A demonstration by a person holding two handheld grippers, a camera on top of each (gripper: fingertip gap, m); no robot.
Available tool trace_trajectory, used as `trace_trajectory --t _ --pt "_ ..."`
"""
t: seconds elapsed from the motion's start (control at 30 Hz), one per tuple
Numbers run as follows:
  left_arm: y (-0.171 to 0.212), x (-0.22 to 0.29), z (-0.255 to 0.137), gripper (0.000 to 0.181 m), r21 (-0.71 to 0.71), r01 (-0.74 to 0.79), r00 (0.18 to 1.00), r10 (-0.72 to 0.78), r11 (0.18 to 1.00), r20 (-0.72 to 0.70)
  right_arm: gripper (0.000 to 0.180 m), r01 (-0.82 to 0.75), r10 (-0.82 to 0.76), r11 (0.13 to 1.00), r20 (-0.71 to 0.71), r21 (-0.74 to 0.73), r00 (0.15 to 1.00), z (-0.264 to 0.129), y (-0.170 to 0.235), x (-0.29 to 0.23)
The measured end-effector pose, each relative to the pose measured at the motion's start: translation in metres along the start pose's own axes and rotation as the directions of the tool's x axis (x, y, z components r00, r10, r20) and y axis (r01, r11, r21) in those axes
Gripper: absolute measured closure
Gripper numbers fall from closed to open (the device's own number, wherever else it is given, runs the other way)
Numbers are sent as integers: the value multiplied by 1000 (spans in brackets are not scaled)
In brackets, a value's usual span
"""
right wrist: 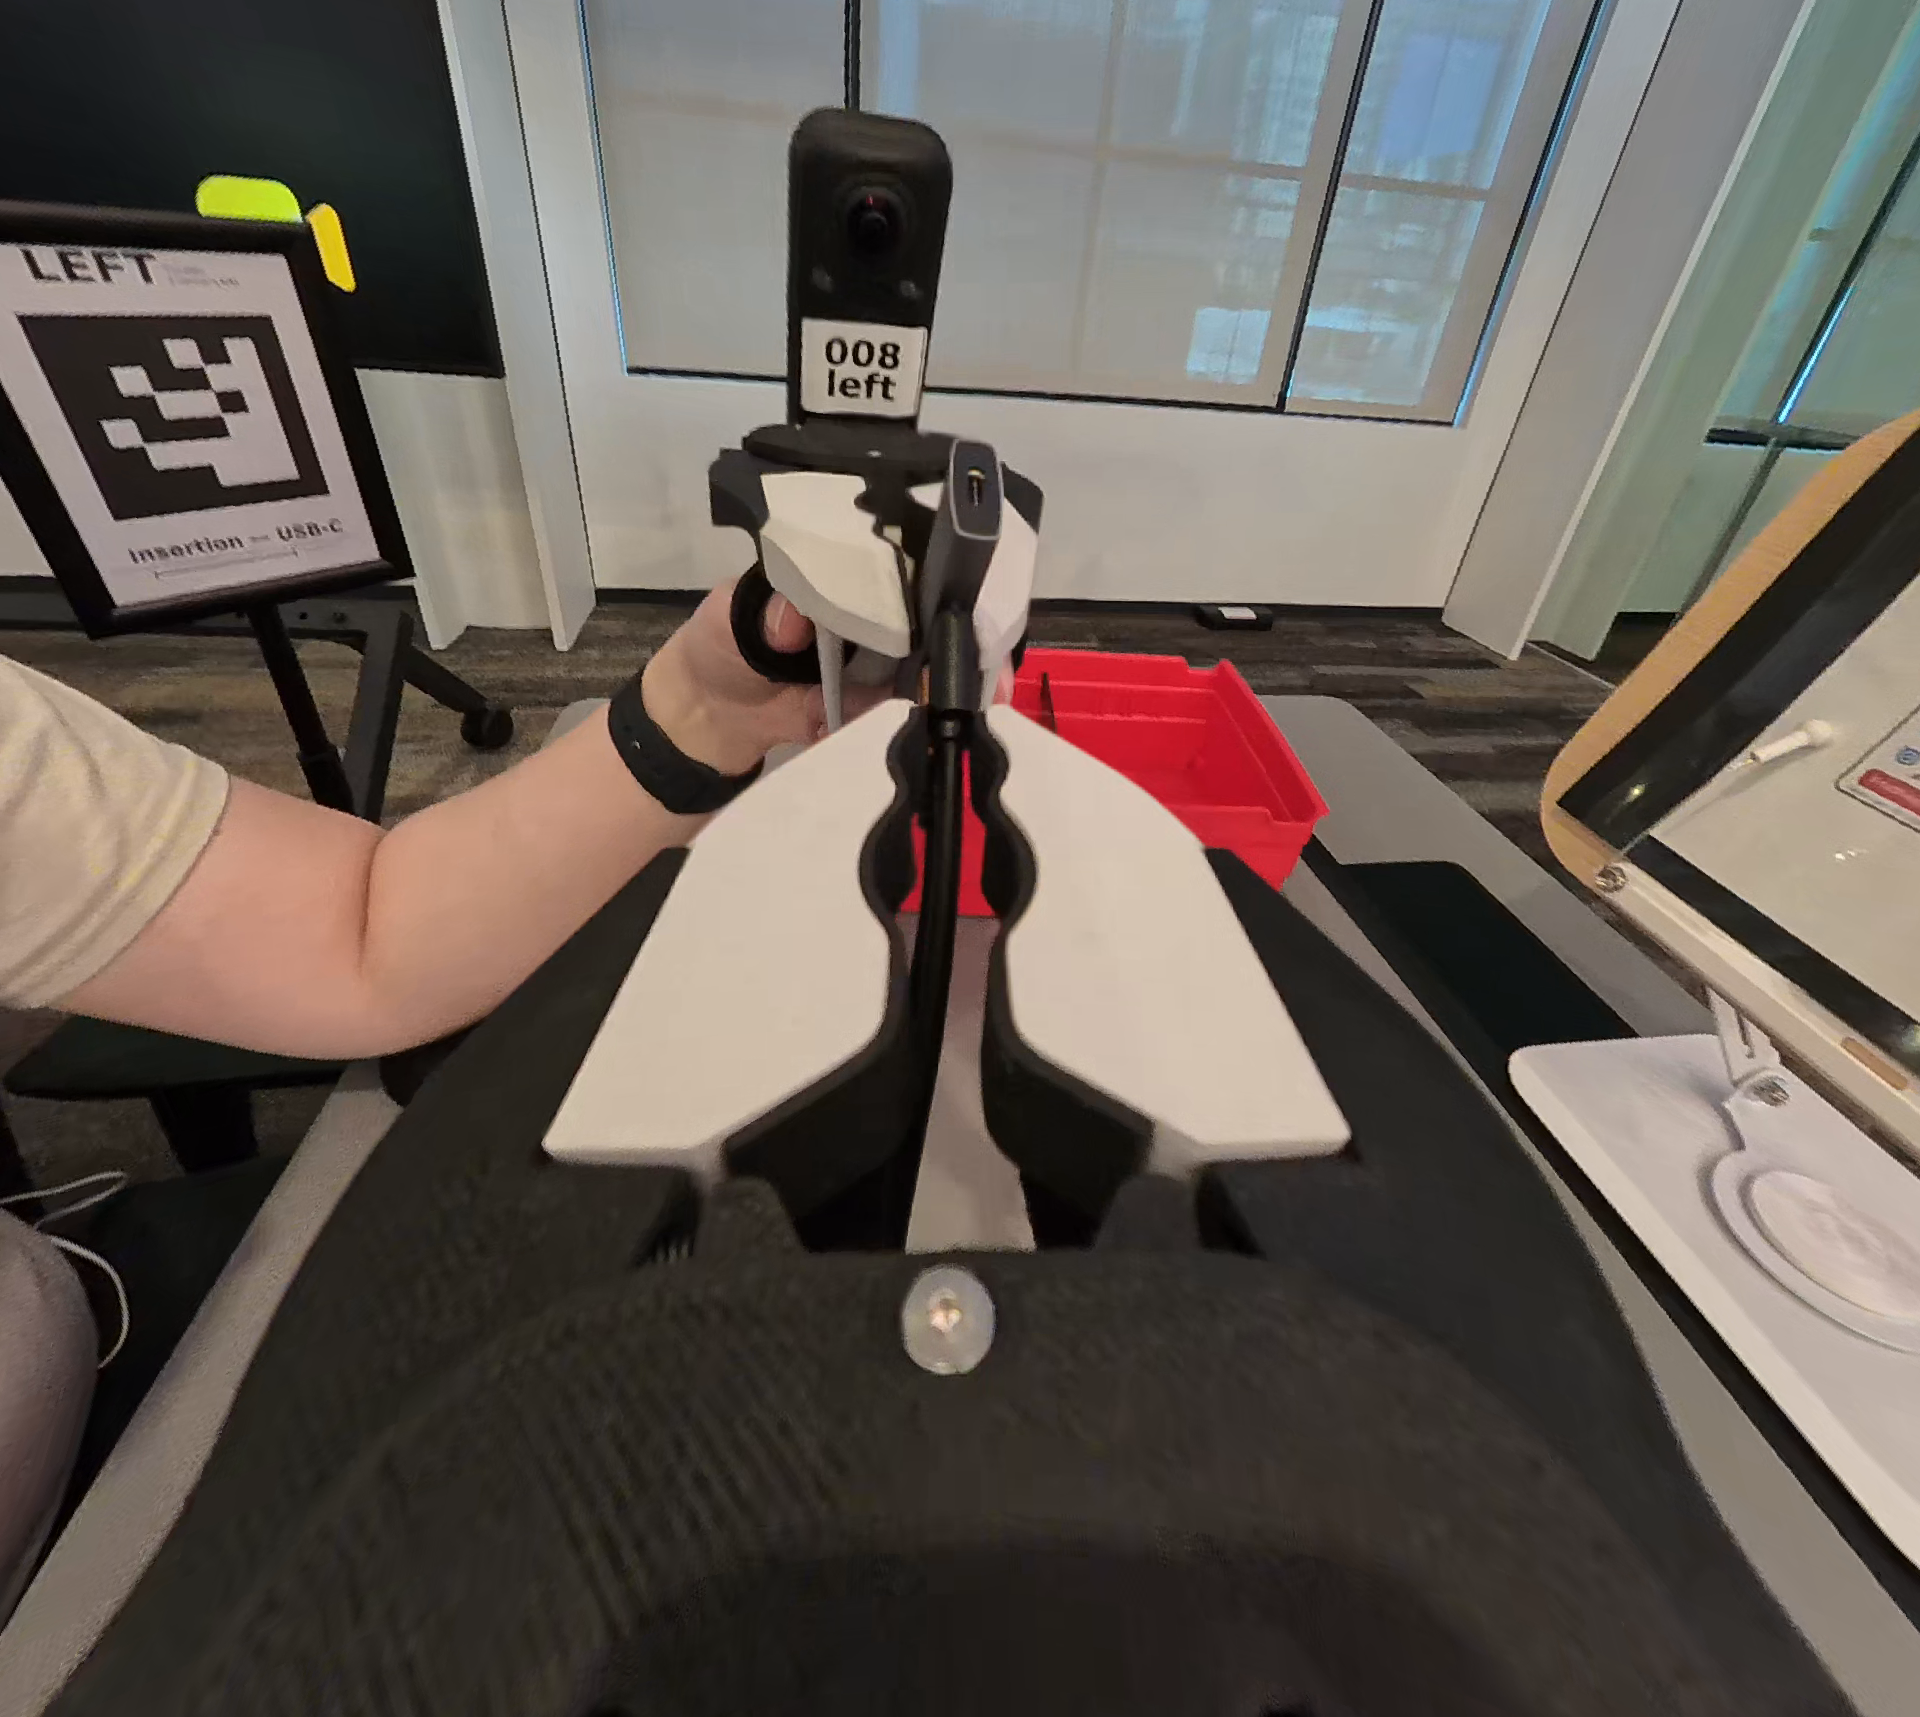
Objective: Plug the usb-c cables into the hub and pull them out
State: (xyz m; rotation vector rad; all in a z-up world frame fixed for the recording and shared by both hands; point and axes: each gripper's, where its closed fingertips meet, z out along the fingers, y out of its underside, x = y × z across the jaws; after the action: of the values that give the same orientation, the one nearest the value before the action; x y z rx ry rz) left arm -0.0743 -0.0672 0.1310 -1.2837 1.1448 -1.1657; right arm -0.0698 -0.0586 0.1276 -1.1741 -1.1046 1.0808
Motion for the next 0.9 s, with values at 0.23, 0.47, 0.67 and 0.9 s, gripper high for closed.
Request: trace_trajectory --t 0.23,0.47,0.67,0.9 --pt "-4 -2 -3 171 27 -36 999 35 999 39 172 36 -36 997 0 -61 999 2 9 -2" --pt "4 5 -1 172 -30 27 999 -28 999 -29 171 64 -59 990 40 -124 997 -1 17 -7" --pt "16 8 1 172 -115 30 998 -36 993 -44 172 102 -92 968 52 -228 994 -5 29 -9" --pt "13 8 -2 172 -85 24 998 -29 996 -58 171 87 -78 975 49 -207 996 -3 27 -10"
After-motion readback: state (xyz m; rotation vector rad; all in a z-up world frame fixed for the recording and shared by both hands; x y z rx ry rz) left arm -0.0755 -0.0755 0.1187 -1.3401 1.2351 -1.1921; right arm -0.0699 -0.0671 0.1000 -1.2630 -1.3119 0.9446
